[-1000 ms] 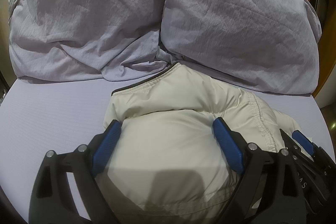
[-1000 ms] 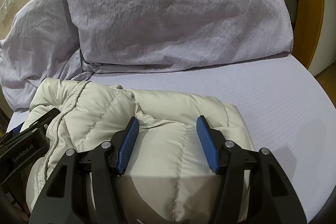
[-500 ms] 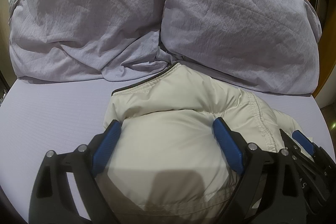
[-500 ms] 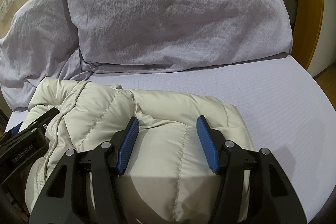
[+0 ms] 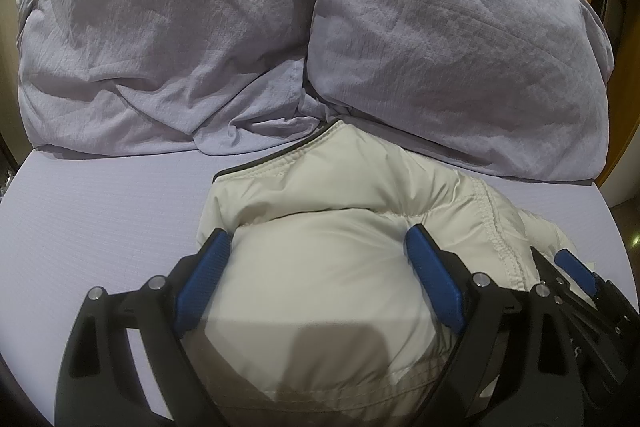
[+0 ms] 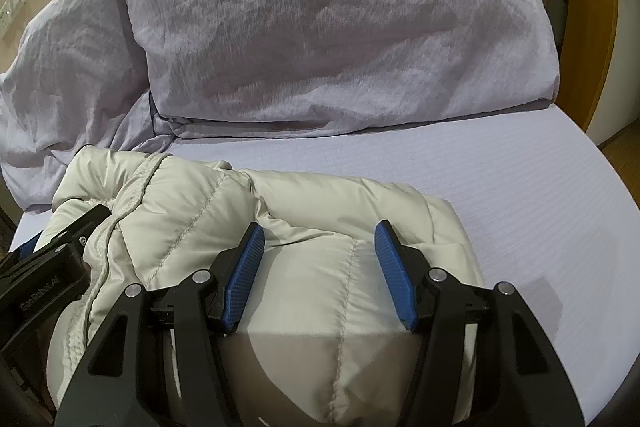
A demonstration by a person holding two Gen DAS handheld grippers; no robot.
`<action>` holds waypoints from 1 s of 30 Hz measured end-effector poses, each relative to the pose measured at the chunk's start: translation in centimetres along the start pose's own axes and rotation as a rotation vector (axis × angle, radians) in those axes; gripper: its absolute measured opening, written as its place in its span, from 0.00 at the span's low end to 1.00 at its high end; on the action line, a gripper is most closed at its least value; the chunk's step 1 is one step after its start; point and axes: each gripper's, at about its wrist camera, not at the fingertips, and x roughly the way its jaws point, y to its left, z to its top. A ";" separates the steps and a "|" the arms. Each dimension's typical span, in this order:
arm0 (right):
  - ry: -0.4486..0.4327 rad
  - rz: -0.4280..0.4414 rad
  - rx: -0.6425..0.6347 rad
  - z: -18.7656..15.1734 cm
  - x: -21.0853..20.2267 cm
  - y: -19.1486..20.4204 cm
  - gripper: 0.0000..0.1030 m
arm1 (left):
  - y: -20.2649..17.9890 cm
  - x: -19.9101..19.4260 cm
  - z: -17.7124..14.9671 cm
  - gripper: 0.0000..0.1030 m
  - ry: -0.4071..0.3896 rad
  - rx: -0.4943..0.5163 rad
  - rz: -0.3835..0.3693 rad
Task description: Fold large clothes
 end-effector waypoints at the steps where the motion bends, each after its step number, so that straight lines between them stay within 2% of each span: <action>1: 0.005 0.005 0.003 0.1 0.0 -0.1 0.58 | 0.1 0.0 0.1 0.87 0.003 -0.003 -0.004; 5: 0.043 0.012 -0.005 0.5 -0.7 -0.3 0.61 | 0.7 -0.6 0.5 0.87 0.017 -0.016 -0.034; 8: 0.029 0.027 0.015 0.1 -2.3 -0.8 0.68 | 0.9 -2.0 0.8 0.87 0.011 -0.018 -0.046; 12: 0.017 0.040 0.010 -0.7 -3.6 -1.3 0.69 | 0.7 -3.9 0.5 0.87 -0.006 -0.014 -0.080; 19: -0.025 0.031 0.012 -2.0 -3.8 -1.2 0.70 | 0.2 -3.4 -0.3 0.92 -0.011 0.020 -0.056; 30: -0.055 0.007 0.017 -2.3 -3.5 -1.1 0.73 | 0.0 -2.6 -0.9 0.94 -0.034 0.027 -0.033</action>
